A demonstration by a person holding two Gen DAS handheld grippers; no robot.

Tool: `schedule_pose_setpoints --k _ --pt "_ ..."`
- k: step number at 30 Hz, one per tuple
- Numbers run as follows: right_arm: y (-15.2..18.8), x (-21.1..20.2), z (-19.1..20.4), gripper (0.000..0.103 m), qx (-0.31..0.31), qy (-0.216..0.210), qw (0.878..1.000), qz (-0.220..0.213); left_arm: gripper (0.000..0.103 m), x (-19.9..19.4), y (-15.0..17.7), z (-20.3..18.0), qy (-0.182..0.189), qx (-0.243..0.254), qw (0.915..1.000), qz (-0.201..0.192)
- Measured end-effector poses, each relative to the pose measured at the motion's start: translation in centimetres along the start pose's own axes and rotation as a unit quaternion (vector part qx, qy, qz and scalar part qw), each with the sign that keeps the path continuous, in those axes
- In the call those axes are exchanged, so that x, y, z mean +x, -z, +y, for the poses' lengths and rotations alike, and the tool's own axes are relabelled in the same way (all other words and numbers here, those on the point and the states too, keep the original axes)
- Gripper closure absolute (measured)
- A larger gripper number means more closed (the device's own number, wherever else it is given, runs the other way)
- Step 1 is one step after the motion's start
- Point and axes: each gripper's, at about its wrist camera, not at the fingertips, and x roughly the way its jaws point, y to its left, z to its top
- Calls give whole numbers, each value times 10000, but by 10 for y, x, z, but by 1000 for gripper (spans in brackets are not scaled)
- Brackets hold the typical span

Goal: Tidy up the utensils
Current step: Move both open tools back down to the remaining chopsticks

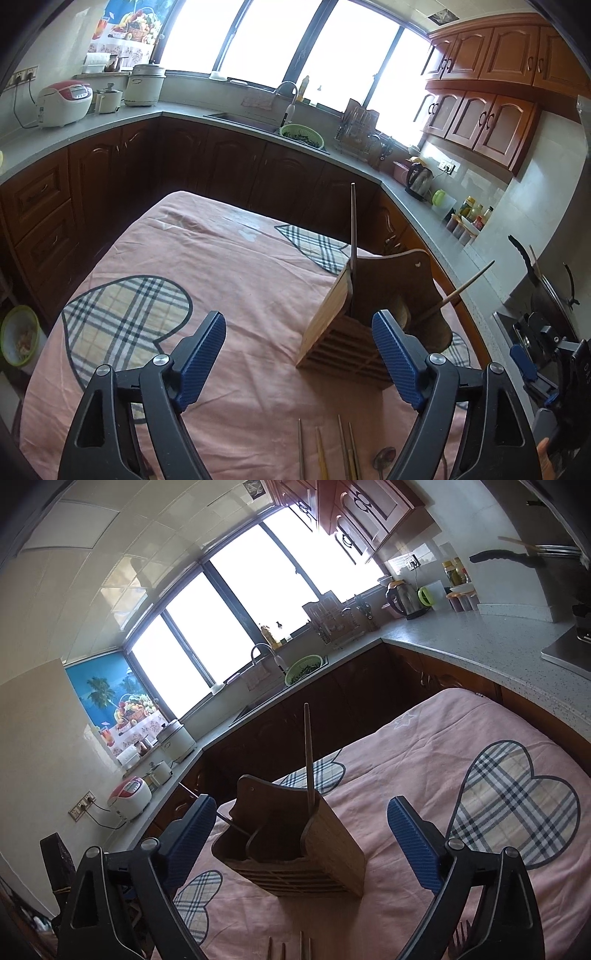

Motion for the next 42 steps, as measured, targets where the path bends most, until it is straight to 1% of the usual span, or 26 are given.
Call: schedule_pose_setpoints --k 8,13,22,30,42 --pt "29 -36 2 8 -91 53 9998 174 22 -39 26 9 -62 28 9996 259" --pt "51 -51 3 8 -216 130 9989 404 22 -58 42 13 -105 22 9989 462" --pt "92 -75 11 8 -577 363 9951 710 22 -77 66 15 -269 148 9970 712" --pt "124 -83 9 8 -898 647 9889 992 22 -75 82 19 -405 152 9941 994" --pt "145 -67 3 9 -1136 932 9792 1400 22 -57 91 16 -533 300 9896 1302"
